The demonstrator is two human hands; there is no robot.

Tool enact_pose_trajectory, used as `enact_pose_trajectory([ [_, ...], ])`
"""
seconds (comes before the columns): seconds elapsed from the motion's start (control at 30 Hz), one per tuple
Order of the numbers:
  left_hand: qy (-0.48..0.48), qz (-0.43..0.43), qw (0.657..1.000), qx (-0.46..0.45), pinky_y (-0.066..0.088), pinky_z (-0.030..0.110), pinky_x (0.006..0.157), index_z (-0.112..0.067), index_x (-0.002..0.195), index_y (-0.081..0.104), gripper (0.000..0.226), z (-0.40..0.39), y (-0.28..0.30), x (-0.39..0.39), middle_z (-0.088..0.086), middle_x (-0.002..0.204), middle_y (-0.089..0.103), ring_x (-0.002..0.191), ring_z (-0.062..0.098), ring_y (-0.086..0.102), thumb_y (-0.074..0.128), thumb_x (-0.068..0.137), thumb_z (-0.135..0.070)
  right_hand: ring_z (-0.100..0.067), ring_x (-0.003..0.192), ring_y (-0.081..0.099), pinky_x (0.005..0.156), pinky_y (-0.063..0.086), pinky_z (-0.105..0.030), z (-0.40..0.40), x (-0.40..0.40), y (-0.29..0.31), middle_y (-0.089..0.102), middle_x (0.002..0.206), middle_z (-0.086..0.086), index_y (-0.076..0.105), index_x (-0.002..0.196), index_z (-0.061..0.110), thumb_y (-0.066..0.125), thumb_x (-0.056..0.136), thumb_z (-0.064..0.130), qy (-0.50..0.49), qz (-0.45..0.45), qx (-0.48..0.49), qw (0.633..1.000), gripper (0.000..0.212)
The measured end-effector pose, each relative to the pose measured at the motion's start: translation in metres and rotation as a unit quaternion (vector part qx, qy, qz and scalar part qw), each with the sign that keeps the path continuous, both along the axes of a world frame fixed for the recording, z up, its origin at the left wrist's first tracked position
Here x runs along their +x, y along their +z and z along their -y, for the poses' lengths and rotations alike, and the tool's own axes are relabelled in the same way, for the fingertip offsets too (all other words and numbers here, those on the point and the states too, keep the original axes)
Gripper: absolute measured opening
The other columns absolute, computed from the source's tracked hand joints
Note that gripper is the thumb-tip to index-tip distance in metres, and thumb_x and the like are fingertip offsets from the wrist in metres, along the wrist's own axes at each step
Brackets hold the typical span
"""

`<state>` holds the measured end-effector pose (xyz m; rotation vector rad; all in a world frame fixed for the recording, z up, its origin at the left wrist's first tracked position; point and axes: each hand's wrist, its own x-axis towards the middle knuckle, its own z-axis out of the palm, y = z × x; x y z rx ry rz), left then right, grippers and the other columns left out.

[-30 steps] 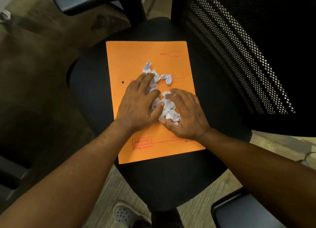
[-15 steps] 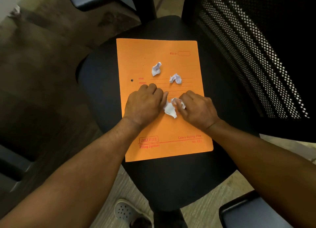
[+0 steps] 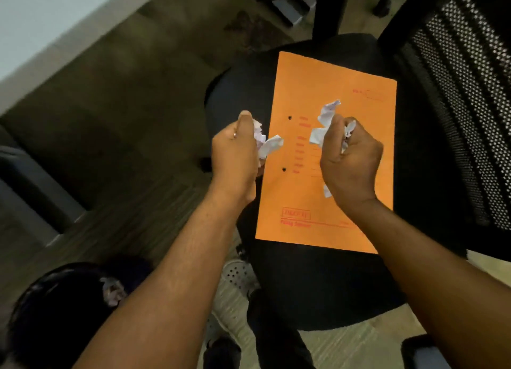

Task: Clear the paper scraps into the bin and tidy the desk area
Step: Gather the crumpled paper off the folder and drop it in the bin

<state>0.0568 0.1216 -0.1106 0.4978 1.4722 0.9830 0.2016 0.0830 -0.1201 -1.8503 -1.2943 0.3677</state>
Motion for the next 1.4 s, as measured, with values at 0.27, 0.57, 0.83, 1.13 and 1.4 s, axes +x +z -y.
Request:
enact_pose_trajectory([
  [0.27,0.15,-0.09,0.984,-0.032,0.032,0.018,0.038,-0.019,0.062,0.058,0.04,0.068,-0.029,-0.148,-0.009,0.044,0.053,0.038,0.007,0.047,0.05,0.099,-0.031,-0.009,0.05,0.034,0.053,0.024,-0.021,0.012,-0.17,-0.007,0.037,0.057,0.01,0.042,0.068,0.017,0.049,0.1,0.017,0.189,-0.03,-0.001,0.981,0.033],
  [0.57,0.159,-0.494,0.855,0.0,0.029,0.029,0.05,-0.014,0.059,0.04,0.043,0.22,-0.071,-0.312,-0.006,0.051,0.04,0.047,0.008,0.036,0.044,0.102,-0.021,-0.02,0.05,0.05,0.052,0.032,-0.025,0.093,-0.357,-0.047,0.058,0.06,-0.011,0.057,0.071,-0.001,0.057,0.096,0.009,0.361,-0.05,-0.037,0.93,0.027],
  [0.83,0.247,-0.598,0.751,-0.134,0.022,0.03,0.054,0.004,0.064,0.055,0.04,0.32,-0.136,-0.39,0.023,0.058,0.057,0.048,0.031,0.046,0.044,0.099,-0.013,-0.027,0.048,0.05,0.052,0.028,-0.027,0.18,-0.459,-0.117,0.055,0.058,-0.015,0.057,0.07,-0.002,0.056,0.095,0.006,0.446,-0.052,-0.093,0.889,0.026],
  [1.13,0.148,-0.601,0.762,-0.188,0.04,0.041,0.065,0.001,0.094,0.061,0.04,0.33,-0.211,-0.435,0.02,0.102,0.062,0.092,0.037,0.058,0.036,0.102,-0.029,-0.037,0.086,0.059,0.066,0.046,-0.041,0.21,-0.507,-0.204,0.061,0.101,-0.02,0.058,0.102,0.001,0.04,0.105,0.029,0.555,0.102,-0.136,0.815,0.034],
  [1.4,-0.045,-0.566,0.789,-0.236,0.009,0.048,0.119,-0.017,0.151,0.029,0.058,0.366,-0.237,-0.429,0.003,0.163,0.017,0.15,0.023,0.01,0.013,0.102,-0.043,-0.026,0.149,0.01,0.12,0.009,-0.047,0.213,-0.492,-0.241,0.019,0.162,-0.008,0.019,0.154,0.02,0.018,0.101,0.057,0.642,0.216,-0.278,0.681,0.064],
])
